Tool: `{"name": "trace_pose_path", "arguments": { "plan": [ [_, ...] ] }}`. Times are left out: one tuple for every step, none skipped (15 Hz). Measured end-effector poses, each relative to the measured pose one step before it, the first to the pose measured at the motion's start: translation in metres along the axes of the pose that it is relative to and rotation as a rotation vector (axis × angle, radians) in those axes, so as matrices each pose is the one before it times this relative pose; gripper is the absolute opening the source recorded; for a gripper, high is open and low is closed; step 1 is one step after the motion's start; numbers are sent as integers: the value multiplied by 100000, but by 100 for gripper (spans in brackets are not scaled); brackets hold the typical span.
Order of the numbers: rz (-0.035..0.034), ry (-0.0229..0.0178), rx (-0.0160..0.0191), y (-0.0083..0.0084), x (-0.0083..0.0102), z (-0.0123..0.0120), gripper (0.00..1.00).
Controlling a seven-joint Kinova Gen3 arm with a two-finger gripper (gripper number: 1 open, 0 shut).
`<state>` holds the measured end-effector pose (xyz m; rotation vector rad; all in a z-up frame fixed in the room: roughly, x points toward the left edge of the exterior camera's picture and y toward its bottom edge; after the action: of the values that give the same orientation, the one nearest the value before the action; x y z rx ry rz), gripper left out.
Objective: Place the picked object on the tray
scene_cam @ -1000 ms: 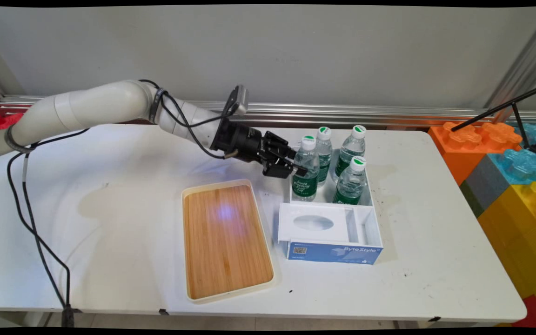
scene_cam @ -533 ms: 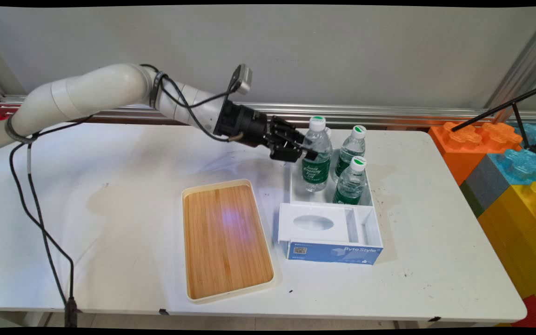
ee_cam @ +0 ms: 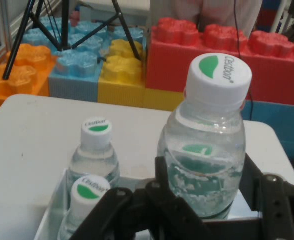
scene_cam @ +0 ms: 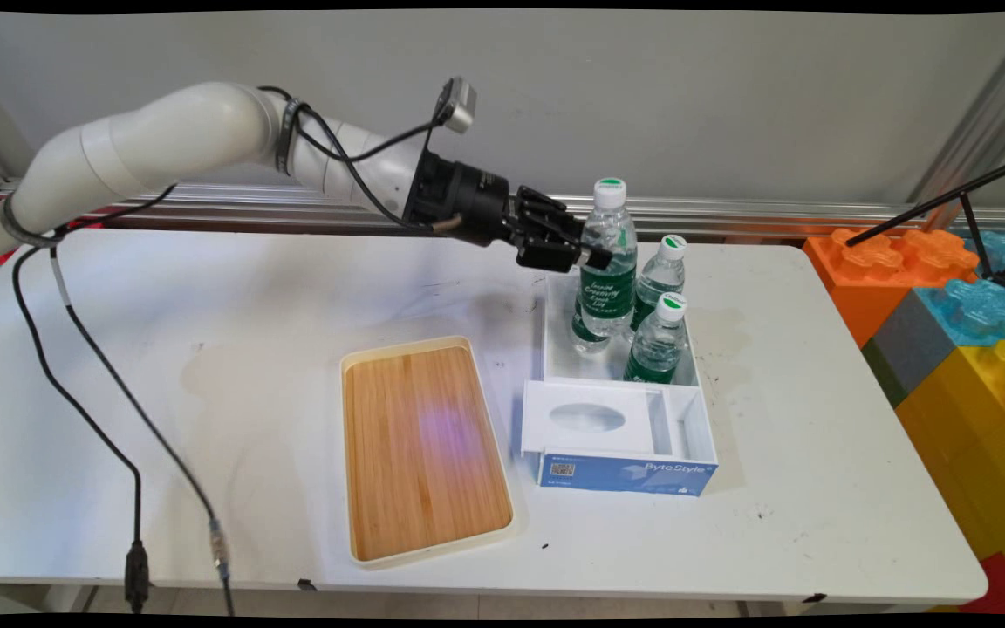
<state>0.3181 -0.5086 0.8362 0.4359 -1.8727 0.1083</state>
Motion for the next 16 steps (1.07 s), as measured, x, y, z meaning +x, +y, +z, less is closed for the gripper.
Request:
{"name": "trace_pose_path", "arguments": {
  "plan": [
    [-455,14,-56,152,315,-315,0],
    [-544,-41,-129,180,325,-332,0],
    [-575,-324,-308,261,239,-421,0],
    [-531,-342,-311,250,150,-420,0],
    [-663,-561,-462,290,94,-483,0],
    [-658,-714,-523,328,23,-555,0],
    [-391,-401,-247,194,-21,-344,0],
    [-600,-667,-444,266,-57,-496,0],
    [-602,-777,-569,324,-86,-590,0],
    [-484,-729,-591,309,-94,-564,0],
    [-373,-585,-468,236,-104,-429,0],
    [-269,-440,-355,169,-82,-311,0],
    [-353,-680,-533,262,-137,-478,0],
    [-197,-439,-300,183,-103,-336,0],
    [-312,-825,-562,276,-180,-534,0],
    [-215,-817,-602,270,-178,-489,0]
  ]
}}
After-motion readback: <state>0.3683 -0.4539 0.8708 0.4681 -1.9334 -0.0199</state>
